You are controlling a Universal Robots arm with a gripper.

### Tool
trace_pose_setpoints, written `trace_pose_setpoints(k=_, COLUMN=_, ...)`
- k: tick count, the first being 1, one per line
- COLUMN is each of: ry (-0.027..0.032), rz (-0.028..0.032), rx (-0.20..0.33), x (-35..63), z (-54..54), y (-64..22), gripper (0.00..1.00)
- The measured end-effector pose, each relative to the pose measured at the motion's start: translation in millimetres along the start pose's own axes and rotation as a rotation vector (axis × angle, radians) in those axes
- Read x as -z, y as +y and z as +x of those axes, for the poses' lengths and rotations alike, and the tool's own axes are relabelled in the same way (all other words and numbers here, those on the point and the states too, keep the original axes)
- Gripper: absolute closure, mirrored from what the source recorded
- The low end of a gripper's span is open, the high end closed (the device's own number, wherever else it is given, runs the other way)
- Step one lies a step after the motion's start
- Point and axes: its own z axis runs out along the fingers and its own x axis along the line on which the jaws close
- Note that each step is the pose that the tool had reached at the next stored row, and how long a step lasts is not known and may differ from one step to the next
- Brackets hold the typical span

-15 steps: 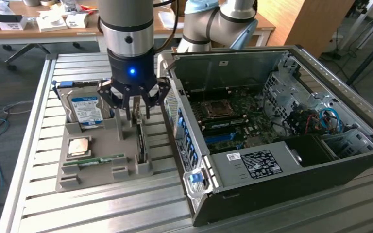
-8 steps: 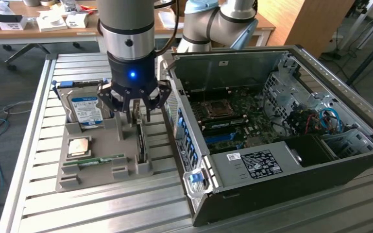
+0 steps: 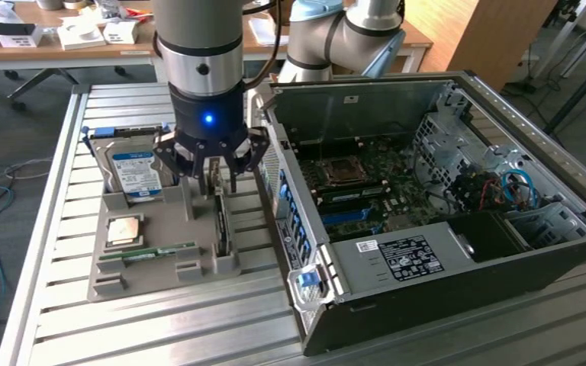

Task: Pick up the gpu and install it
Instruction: 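Pick up the gpu and move the gpu toward the slot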

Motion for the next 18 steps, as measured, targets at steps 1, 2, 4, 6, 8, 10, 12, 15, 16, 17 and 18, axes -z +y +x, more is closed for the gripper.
trace_pose_setpoints(k=1, ry=0.0001, rz=0.0002, rx=0.000, x=-1.2, z=0.0, y=0.0, gripper=0.53)
trace_pose_setpoints(k=2, ry=0.0001, rz=0.0001, rx=0.000, x=-2.6, z=0.0, y=-0.1, gripper=0.53)
trace_pose_setpoints(k=4, ry=0.0000, rz=0.0001, rx=0.000, x=-6.0, z=0.1, y=-0.2, gripper=0.53)
trace_pose_setpoints(k=6, ry=0.0000, rz=0.0000, rx=0.000, x=-9.7, z=0.2, y=-0.4, gripper=0.53)
trace_pose_setpoints(k=8, ry=0.0002, rz=0.0002, rx=0.000, x=-11.0, z=0.3, y=-0.5, gripper=0.53)
trace_pose_setpoints(k=10, ry=0.0002, rz=0.0003, rx=0.000, x=-11.0, z=0.3, y=-0.5, gripper=0.53)
trace_pose_setpoints(k=12, ry=0.0000, rz=0.0000, rx=0.000, x=-11.2, z=0.0, y=-0.4, gripper=0.53)
trace_pose_setpoints(k=15, ry=0.0000, rz=0.0000, rx=0.000, x=-11.6, z=-1.9, y=-0.3, gripper=0.53)
trace_pose_setpoints(k=16, ry=0.0001, rz=0.0001, rx=0.000, x=-11.6, z=-1.9, y=-0.3, gripper=0.53)
trace_pose_setpoints(k=17, ry=0.0002, rz=0.0002, rx=0.000, x=-11.6, z=-1.9, y=-0.3, gripper=0.53)
trace_pose_setpoints(k=18, ry=0.0000, rz=0.0001, rx=0.000, x=-12.4, z=-1.9, y=-0.3, gripper=0.53)
